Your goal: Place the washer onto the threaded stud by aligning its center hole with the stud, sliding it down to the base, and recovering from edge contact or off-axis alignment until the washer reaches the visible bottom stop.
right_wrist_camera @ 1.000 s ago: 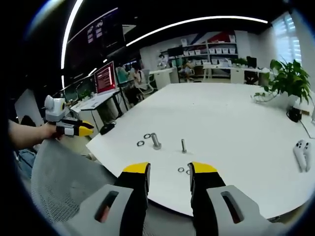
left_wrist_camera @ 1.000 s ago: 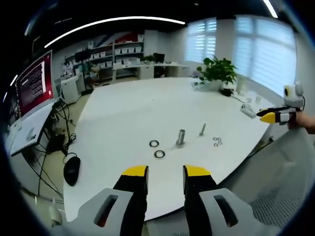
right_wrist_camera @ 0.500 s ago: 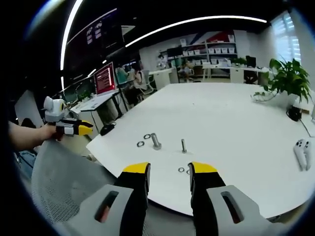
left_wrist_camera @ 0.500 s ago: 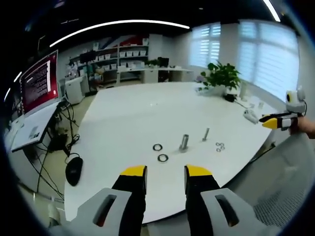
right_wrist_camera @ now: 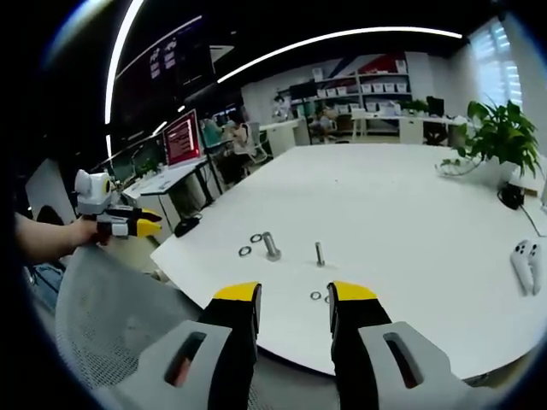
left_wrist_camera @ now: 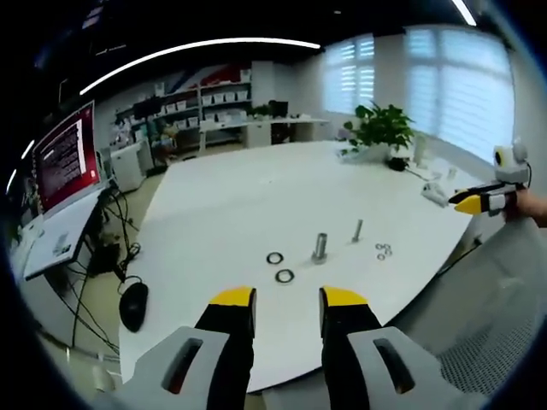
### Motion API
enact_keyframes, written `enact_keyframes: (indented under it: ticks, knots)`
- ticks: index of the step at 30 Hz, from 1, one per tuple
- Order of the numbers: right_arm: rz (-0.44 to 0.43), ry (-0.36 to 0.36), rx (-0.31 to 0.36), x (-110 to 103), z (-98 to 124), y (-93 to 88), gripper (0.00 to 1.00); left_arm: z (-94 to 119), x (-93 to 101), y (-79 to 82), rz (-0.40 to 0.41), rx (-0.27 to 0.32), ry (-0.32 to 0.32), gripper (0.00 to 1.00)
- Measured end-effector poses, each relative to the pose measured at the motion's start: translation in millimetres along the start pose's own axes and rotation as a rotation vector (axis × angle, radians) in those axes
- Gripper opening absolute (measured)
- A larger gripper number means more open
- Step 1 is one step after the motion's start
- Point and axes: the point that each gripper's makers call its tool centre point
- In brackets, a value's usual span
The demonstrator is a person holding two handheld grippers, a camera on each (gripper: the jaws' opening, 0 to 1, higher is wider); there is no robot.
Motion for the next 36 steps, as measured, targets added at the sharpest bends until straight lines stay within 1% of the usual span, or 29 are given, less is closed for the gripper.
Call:
enact_keyframes:
  ticks: [5,6,7,8,10,11,12,15,18,27,29,31,32,34,36]
  knots:
    - [-0.001,-0.001,0.000,0.6,-0.2,0.1,0.34,-0.7,-1.2,-2.0,0.006,-0.004,0.001,0.28]
    - [-0.002,0.000,-0.001,0.5,-0.2,0.0,0.34,-0.3,-1.0,-1.8,-0.019,-0.016,0.011,0.27]
    - [-0.003,0.001,-0.001,0.3,-0.2,-0.1,0.34,0.6,-1.9,0.6,-0.070,-0.022,0.024,0.26]
    - [-0.002,0.001,-0.001,0.4,-0.3,-0.1,0.34,-0.2,1.5,3.7,-0.102,-0.015,0.022,0.25]
    - [-0.002,0.000,-0.001,1.3,-0.2,-0.5,0.34,-2.2,3.7,1.1,-0.077,-0.018,0.010,0.24]
    - [-0.005,0.000,-0.001,1.5,-0.1,-0.5,0.34,-3.2,1.9,-3.2,-0.056,-0.038,0.000,0.24]
    - [-0.009,0.001,-0.001,1.4,0.1,-0.1,0.34,-3.2,1.0,-4.1,-0.054,-0.042,0.001,0.25]
    - [0.001,0.005,-0.002,0.2,-0.3,-0.5,0.33,-1.3,-2.5,-0.4,-0.051,-0.017,0.012,0.25]
    - [0.000,0.008,-0.006,-0.3,-0.5,-0.9,0.33,-1.9,-2.3,-2.3,-0.043,-0.021,0.013,0.25]
    - [0.015,0.024,-0.017,-2.5,-1.3,-3.7,0.34,-0.5,-4.8,0.4,-0.036,-0.011,0.024,0.25]
    - [0.015,0.025,-0.017,-2.3,-1.6,-3.5,0.34,-1.3,-4.2,1.1,-0.029,-0.009,0.018,0.25]
    - [0.016,0.021,-0.015,-1.7,-1.5,-3.3,0.34,-3.7,-4.1,-1.4,-0.036,-0.034,0.014,0.26]
    - [0.015,0.018,-0.014,-1.1,-1.6,-3.1,0.34,-5.2,-2.7,-2.8,-0.071,-0.058,0.013,0.26]
    - [0.010,0.015,-0.019,-0.2,-1.8,-3.8,0.34,-8.0,1.3,-3.3,-0.082,-0.071,0.001,0.26]
    - [0.017,0.014,-0.025,0.0,-2.0,-5.0,0.34,-8.6,1.0,-4.2,-0.084,-0.080,-0.003,0.26]
Point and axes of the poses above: the point that each gripper's makers call its tool centre point, and the gripper's own axes: z roughly backward along the fingers, x roughly to its right, y roughly out of its top, and after that the axes turned 13 degrees about -y, right-handed
